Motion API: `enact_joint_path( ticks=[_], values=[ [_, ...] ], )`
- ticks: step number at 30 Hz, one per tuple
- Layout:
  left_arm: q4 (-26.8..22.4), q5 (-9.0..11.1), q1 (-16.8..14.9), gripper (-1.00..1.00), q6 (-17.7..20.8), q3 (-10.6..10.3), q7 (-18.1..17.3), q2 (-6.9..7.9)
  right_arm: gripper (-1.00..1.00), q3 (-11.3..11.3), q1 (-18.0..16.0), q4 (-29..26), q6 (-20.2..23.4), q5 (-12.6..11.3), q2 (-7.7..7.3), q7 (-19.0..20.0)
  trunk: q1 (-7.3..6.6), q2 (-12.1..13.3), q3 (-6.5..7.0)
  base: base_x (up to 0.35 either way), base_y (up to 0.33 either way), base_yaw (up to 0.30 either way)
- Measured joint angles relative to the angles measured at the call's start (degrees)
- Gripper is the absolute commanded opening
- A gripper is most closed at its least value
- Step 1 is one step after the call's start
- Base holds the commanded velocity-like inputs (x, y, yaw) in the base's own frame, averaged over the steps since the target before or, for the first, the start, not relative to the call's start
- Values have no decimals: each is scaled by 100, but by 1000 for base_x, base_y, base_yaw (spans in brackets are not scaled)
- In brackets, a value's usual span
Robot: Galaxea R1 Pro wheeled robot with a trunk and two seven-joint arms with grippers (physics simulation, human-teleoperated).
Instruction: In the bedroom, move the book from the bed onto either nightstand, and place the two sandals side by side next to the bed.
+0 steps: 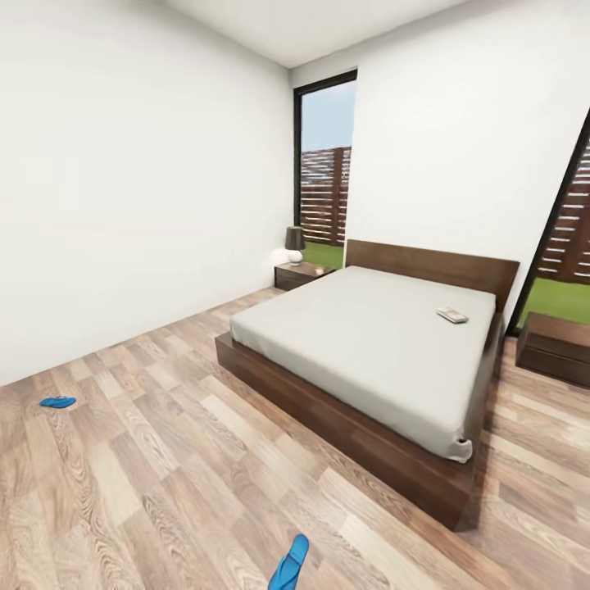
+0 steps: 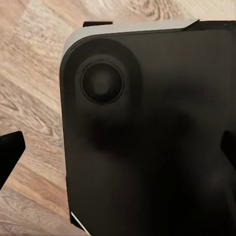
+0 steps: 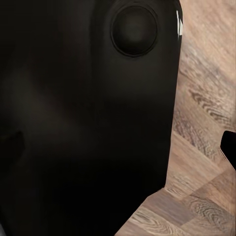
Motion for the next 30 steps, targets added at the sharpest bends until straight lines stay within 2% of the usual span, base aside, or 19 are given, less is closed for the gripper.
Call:
enact_joint_path(
  ticks=[21, 24, 27, 30],
  values=[
    [-9, -4, -3, 100, -1, 0, 0, 12, 100, 0, 0, -2, -6, 3, 0, 0, 0, 0, 0, 0, 0, 289],
    [-239, -1, -12, 100, -11, 0, 0, 26, 100, 6, 1, -23, -38, 8, -1, 0, 0, 0, 1, 0, 0, 111],
    [-1028, 8, -20, 100, -21, 8, 0, 40, 100, 8, -3, -160, -119, 15, -6, 0, 0, 1, 2, 0, 0, 23],
    [-1373, 10, -23, 100, -19, 13, 0, 39, 100, 9, -3, -533, -221, 12, -9, 0, 0, 1, 1, 0, 0, 8]
  ],
)
